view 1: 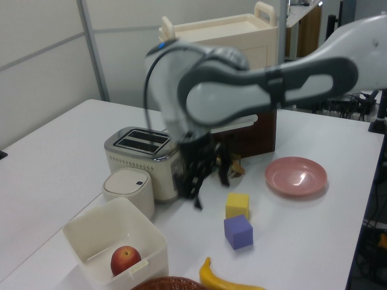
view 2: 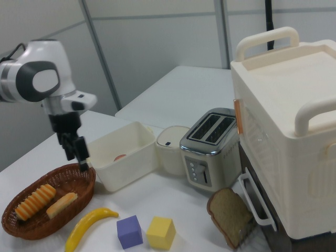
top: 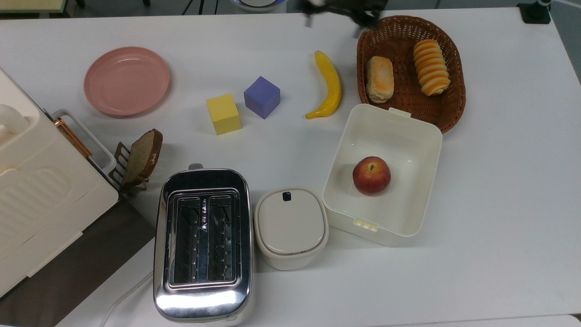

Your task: Put the bread in the basket

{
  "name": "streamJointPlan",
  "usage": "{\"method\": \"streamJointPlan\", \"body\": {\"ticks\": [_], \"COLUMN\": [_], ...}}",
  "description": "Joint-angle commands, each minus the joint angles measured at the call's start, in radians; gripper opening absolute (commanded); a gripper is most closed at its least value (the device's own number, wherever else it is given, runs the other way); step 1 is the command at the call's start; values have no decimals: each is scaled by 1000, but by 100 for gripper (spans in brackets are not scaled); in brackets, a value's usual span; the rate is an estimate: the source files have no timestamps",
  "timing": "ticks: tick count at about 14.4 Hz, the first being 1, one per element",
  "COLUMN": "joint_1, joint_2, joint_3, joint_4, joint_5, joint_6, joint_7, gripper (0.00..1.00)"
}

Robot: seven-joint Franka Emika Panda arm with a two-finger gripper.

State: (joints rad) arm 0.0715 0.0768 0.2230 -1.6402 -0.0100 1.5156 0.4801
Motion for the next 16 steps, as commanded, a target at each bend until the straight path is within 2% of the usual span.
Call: {"method": "streamJointPlan", "body": {"ticks": [1,3,5,7,16], "joint_1": [-171,-220,-202,-180,-177], "joint_2": [-69,-74,-57,-36,-38], "joint_3": [18,-5,-106,-174,-183], "joint_4": [-12,-4,0,2,5], "joint_5": [-16,-16,-7,-1,-2], "joint_6": [-48,-45,1,54,48], "joint_7": [-253,-316,-379,-452,-443], "gripper": [100,100,100,100,100]}}
